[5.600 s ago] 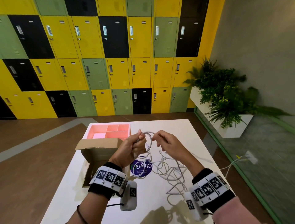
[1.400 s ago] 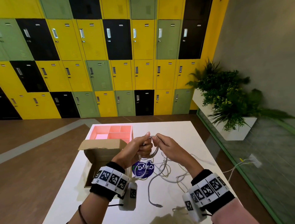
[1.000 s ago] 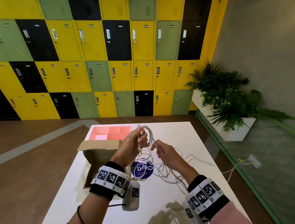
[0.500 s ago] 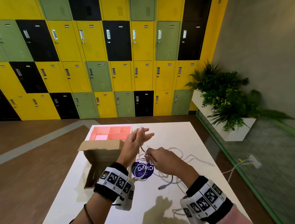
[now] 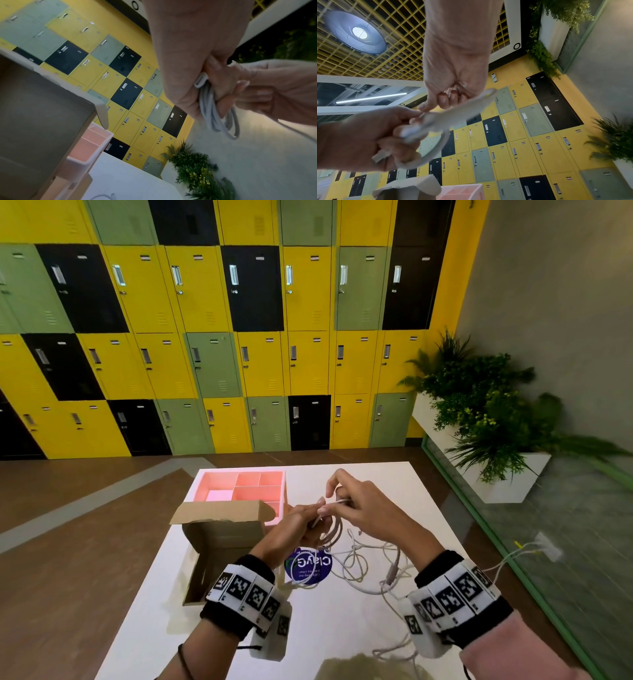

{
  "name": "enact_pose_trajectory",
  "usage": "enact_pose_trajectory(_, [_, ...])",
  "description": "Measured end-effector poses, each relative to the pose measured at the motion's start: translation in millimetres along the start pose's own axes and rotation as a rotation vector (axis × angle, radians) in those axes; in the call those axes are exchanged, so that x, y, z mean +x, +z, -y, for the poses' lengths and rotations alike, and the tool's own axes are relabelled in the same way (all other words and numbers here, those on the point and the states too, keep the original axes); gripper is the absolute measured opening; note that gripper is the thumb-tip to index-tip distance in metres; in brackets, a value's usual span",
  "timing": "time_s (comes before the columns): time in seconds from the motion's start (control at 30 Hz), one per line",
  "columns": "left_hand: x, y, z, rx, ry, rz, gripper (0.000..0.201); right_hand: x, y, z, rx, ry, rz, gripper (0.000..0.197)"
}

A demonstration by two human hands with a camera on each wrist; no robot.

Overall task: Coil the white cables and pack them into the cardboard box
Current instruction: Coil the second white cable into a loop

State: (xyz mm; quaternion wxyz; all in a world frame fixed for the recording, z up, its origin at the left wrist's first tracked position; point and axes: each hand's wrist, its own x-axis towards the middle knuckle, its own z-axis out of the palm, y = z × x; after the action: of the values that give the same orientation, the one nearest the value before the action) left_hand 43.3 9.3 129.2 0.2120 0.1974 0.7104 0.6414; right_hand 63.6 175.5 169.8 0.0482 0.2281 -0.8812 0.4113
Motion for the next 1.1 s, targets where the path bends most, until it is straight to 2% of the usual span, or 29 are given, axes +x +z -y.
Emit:
enact_pose_trajectory(0.2, [1.6, -5.2, -3.5, -0.138, -0.082, 0.052, 0.059, -2.8, 9.6, -16.6, 0.015, 0.059, -0.056, 0.027])
enact_pose_trajectory(0.43, [4.8, -4.3, -1.8, -0.332, -0.140, 0.045, 0.054, -9.6, 14.0, -24.6, 0.036, 0.203, 0.072, 0.030])
enact_pose_trajectory(0.63, [5.0, -10.4, -3.8, -0.602, -0.116, 0.064, 0.035, -19.3, 7.9, -24.9, 0.390, 0.235, 0.240, 0.023])
enact_pose_trajectory(0.77, [3.5, -10.7, -4.6, -0.733, -0.114, 0.080, 0.034, -19.8, 8.1, -20.9, 0.482, 0.218, 0.303, 0.017])
enact_pose_trajectory(0.83, [3.4, -12.0, -2.9, -0.802, -0.101, 0.114, 0.036, -18.9, 9.8, -19.8, 0.488, 0.207, 0.274, 0.011])
enact_pose_trajectory(0.97, [5.6, -13.4, 0.4, -0.887, -0.051, 0.222, 0.036, -18.1, 16.8, -22.7, 0.547, 0.221, 0.192, 0.020])
enact_pose_trajectory(1.1, [4.9, -12.4, -2.3, -0.826, -0.029, 0.194, 0.041, -19.3, 21.9, -23.0, 0.551, 0.216, 0.147, 0.014])
